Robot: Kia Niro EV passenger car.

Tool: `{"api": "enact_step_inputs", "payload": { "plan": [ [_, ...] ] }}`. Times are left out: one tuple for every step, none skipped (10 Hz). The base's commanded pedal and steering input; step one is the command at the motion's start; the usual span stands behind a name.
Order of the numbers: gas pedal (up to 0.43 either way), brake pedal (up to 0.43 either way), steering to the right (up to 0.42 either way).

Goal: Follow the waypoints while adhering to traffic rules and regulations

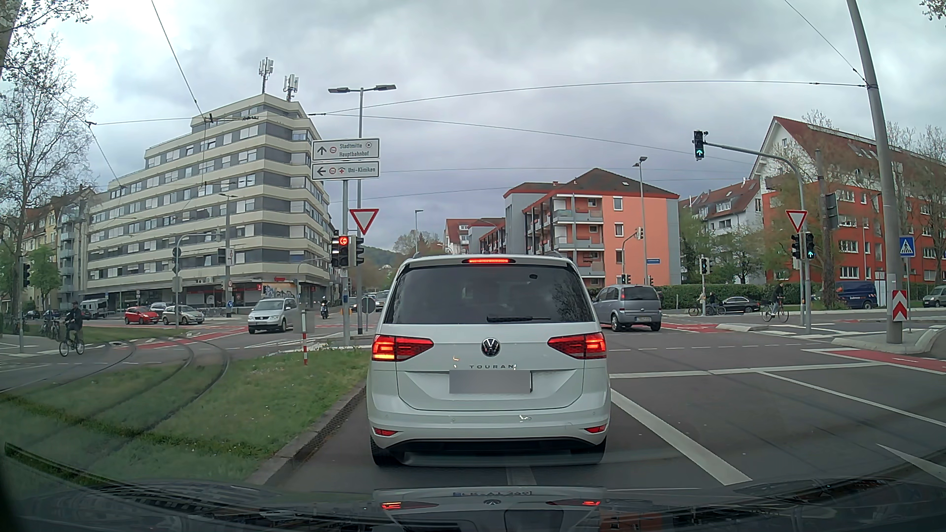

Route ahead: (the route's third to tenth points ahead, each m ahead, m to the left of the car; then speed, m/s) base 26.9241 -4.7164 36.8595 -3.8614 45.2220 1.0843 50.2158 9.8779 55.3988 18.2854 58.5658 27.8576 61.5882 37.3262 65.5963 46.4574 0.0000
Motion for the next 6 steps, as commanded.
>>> {"api": "enact_step_inputs", "payload": {
  "plan": [
    [0.0,0.244,-0.025],
    [0.0,0.238,-0.025],
    [0.0,0.244,-0.026],
    [0.0,0.244,-0.026],
    [0.0,0.238,-0.025],
    [0.0,0.244,-0.025]
  ]
}}
